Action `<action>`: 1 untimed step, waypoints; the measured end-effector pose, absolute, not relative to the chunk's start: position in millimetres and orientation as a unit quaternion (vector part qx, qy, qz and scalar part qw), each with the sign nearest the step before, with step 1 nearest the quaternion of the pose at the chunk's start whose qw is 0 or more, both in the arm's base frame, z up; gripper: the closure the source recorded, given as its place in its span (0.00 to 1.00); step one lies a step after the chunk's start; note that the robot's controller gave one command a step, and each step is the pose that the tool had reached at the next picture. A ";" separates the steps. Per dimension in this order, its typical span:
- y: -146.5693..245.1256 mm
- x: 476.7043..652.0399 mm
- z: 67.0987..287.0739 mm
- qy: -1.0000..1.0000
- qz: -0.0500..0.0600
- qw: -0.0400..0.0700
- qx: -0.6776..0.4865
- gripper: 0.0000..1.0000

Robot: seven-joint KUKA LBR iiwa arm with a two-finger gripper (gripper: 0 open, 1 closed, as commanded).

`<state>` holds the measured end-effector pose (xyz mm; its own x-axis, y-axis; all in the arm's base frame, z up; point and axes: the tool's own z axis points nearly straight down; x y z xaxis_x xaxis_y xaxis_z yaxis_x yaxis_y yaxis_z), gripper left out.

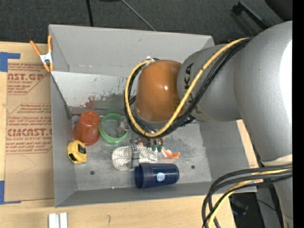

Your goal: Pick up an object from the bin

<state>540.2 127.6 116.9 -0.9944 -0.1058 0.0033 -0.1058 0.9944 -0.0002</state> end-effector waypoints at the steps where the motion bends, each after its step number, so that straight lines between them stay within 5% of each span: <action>1: 74.2 550.2 147.2 -0.993 0.000 -0.001 0.118 0.00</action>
Offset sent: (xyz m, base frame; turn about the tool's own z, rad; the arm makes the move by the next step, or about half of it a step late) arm 0.0138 -0.0709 -0.0469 -0.1430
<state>550.2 74.2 147.2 -0.9722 -0.2342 -0.0026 -0.2342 0.9722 -0.0010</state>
